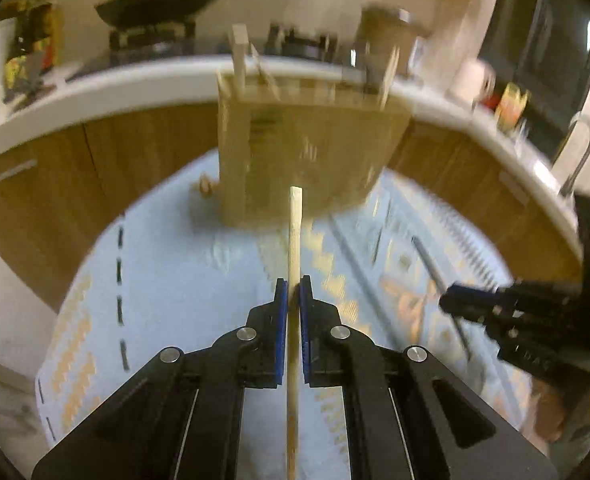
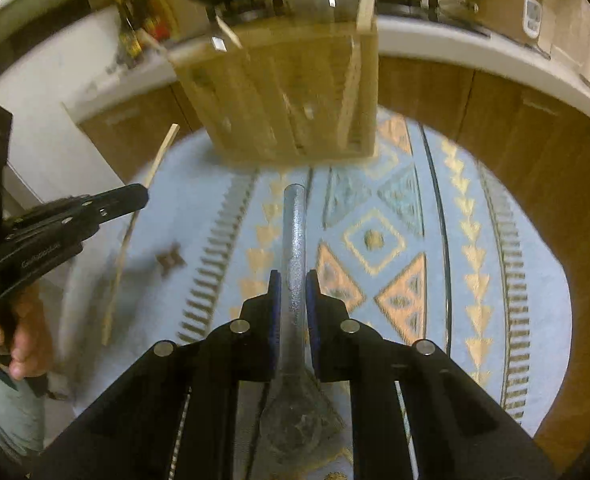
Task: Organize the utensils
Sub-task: 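Lift the chopstick and metal spoon over the caddy with both tools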
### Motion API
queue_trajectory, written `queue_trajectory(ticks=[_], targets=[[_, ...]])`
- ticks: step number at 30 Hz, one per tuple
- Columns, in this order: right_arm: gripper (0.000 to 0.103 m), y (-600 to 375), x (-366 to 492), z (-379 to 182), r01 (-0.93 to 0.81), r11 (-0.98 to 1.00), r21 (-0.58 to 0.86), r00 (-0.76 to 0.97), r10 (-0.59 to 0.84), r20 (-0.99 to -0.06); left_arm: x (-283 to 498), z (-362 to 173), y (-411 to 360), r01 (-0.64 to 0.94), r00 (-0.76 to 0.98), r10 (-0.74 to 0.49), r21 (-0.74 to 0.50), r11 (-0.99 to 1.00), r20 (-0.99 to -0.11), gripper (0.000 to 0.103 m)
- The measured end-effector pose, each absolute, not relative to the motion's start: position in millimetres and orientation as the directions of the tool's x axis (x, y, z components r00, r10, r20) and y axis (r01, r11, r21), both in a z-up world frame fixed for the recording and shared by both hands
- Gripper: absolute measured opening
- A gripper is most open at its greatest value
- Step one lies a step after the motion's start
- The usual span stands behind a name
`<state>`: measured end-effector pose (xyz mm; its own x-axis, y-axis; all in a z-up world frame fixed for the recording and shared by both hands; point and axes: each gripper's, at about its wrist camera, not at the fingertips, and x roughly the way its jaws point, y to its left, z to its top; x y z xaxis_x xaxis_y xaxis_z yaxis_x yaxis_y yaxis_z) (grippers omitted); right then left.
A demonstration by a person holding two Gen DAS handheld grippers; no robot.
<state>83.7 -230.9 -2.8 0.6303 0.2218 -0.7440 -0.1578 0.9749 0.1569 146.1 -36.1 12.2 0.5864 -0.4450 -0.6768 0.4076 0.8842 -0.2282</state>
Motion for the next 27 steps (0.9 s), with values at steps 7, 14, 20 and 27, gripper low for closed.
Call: queue_trajectory(ticks=[7,14,20,27], targets=[[0.010,-229,75,44,-0.218,0.958,0.188,0.742,0.288,-0.606,139,62,-19,0.412,0.699,-0.543,-0.357,0.838,-0.466,0.004],[0.010,-245,95,83,-0.223,0.941,0.254,0.807,0.324,-0.494,148,119,-13,0.412,0.810,-0.530,-0.398,0.819,-0.252,0.004],[0.010,-254,130,111,-0.218,0.938,0.270,0.856,0.316,-0.409,159,151,-23,0.371,0.890,-0.438,-0.359,0.856,-0.125,0.004],[0.010,-244,172,135,-0.214,0.953,0.214,0.894,0.279,-0.350,187,152,-37,0.293,0.941,-0.331,-0.334,0.896,-0.063,0.004]])
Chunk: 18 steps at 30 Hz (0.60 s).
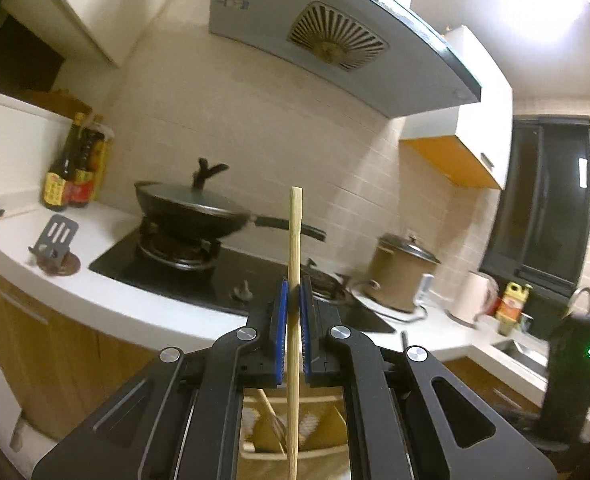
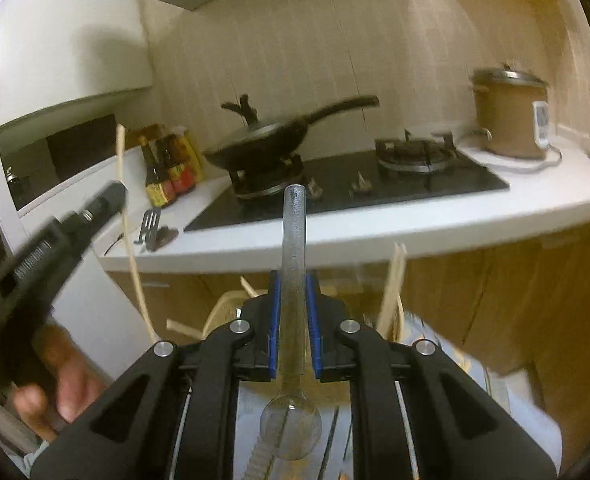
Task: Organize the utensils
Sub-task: 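Lift the chopstick and metal spoon over the caddy with both tools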
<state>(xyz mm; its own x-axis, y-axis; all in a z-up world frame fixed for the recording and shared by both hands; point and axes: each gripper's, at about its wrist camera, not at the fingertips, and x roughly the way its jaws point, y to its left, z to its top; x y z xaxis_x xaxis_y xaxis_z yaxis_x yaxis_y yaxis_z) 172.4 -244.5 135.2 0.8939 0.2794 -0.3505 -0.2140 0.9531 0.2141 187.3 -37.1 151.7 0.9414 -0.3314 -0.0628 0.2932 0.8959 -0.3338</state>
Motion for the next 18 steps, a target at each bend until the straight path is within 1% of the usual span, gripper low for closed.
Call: queue_trajectory(ticks=[5,9,11,13,18], targets=[[0.010,-234,195,147,-0.229,0.957,0.180,0.920,0.273,-0.281,208,141,-45,0.238,0.963,-0.266,-0.315,0.919,-0.048,0.004],[0.010,-226,205,145,-0.250,0.957,0.145,0.941,0.275,-0.198,219,134,-53,0.206,0.974,-0.225,-0.295,0.933,-0.032,0.004],[0.010,-225,208,140,-0.226,0.966,0.123,0.957,0.244,-0.158,224,130,-55,0.196,0.977,-0.212,-0.284,0.938,-0.027,0.004],[0.010,-227,212,136,-0.218,0.967,0.132,0.962,0.235,-0.141,227,126,-59,0.189,0.979,-0.202,-0.274,0.943,-0.021,0.004],[0.010,-237,232,125,-0.233,0.955,0.184,0.955,0.261,-0.144,235,118,-63,0.175,0.982,-0.186,-0.270,0.947,-0.017,0.004]])
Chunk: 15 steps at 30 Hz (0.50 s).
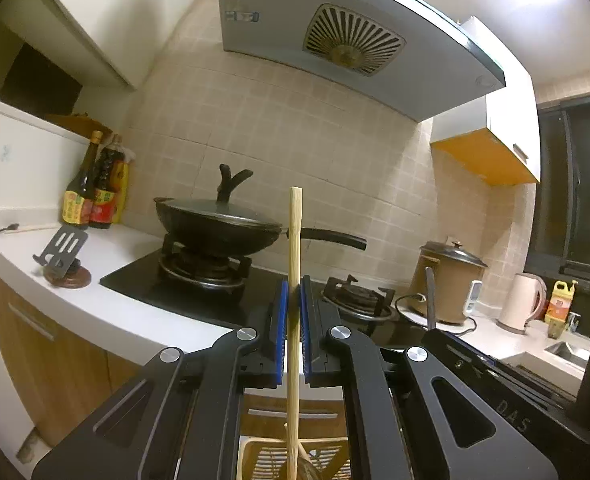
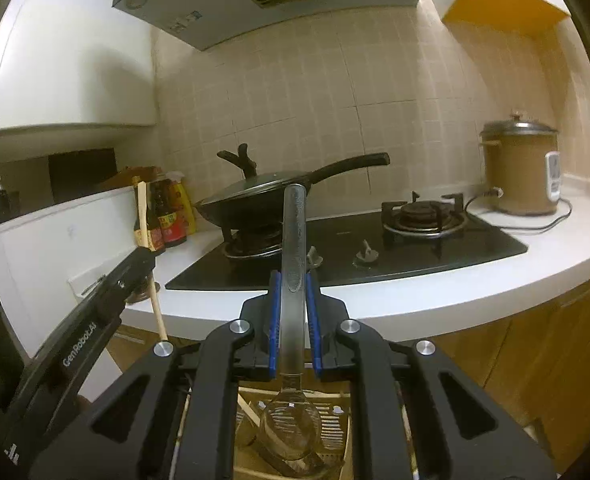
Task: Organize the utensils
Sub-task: 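Lift the chopstick and metal spoon over the caddy with both tools, then open both tools to drop the chopstick and spoon into the caddy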
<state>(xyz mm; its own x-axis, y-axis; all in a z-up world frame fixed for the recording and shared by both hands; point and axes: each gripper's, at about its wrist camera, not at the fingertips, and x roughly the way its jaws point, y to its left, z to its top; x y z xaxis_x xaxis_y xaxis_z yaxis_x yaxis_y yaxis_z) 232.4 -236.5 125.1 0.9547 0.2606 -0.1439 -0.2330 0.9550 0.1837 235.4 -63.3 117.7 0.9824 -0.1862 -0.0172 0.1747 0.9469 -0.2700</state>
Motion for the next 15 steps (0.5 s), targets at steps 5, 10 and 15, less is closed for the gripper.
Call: queue_trajectory(ticks=[5,10,15], targets=[[0.010,-231,239,114,-0.230,0.960,0.159,0.957,0.253,-0.142,241,110,-66,0.164,0.984,-0.178,-0.267,0.950,-0.029,0.004],[0.010,-229,242,103,-0.235,0.962,0.140,0.958,0.254,-0.136,248,103,-62,0.163,0.982,-0.185,-0.295,0.942,-0.048,0.004],[0.011,-233,241,97,-0.239,0.960,0.148,0.957,0.258,-0.129,245,99,-62,0.171,0.980,-0.192,-0.281,0.944,-0.047,0.004]])
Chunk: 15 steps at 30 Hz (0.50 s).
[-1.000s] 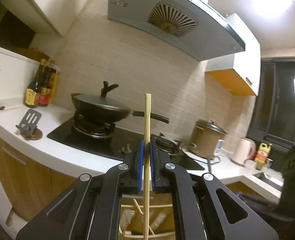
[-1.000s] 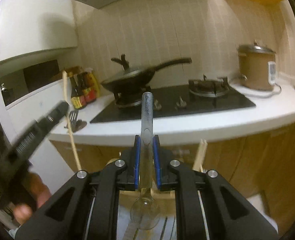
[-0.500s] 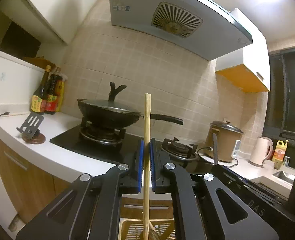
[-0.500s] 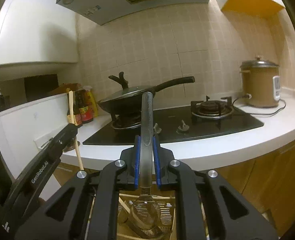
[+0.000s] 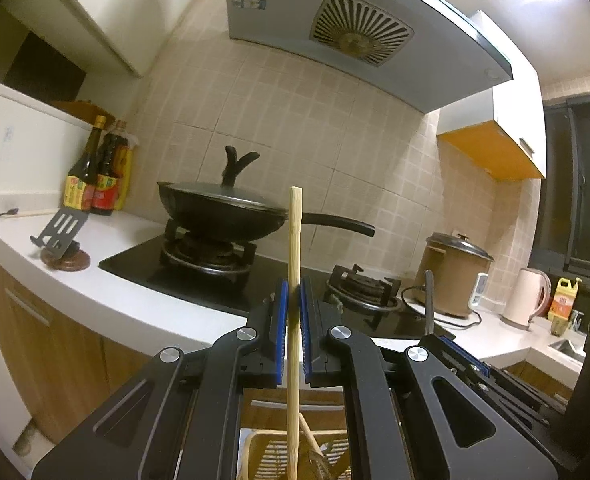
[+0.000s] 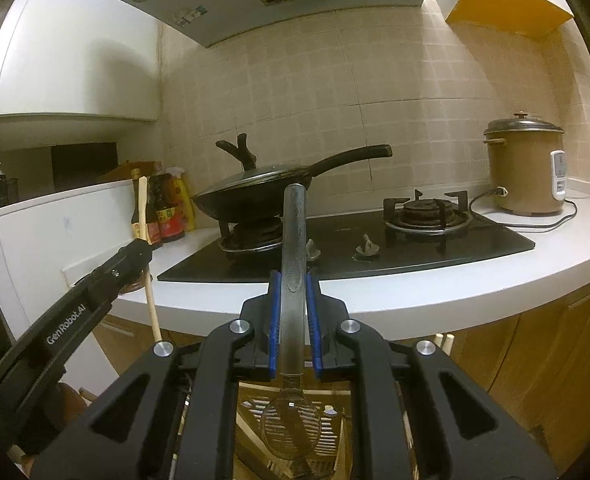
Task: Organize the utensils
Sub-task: 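Open both tools to drop the chopstick and spoon into the caddy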
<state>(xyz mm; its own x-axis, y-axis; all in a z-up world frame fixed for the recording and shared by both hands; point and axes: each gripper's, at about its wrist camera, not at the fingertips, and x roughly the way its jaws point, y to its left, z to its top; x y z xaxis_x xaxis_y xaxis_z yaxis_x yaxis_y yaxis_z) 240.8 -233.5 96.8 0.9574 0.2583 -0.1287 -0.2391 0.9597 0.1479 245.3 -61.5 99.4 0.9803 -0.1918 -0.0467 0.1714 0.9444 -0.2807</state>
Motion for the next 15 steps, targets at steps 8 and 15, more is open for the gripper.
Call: queue_trajectory(ticks=[8,15], targets=[[0.059,-242,218,96,-0.234,0.962,0.142,0.954,0.256,-0.155,235,102,-46,0.198,0.971,-0.229,-0.313,0.929,-0.065,0.010],[0.059,-262,176,106,-0.215,0.960,0.179,0.950,0.248,-0.189,199,116,-16,0.187,0.971,-0.225,-0.340,0.922,-0.076,0.026]])
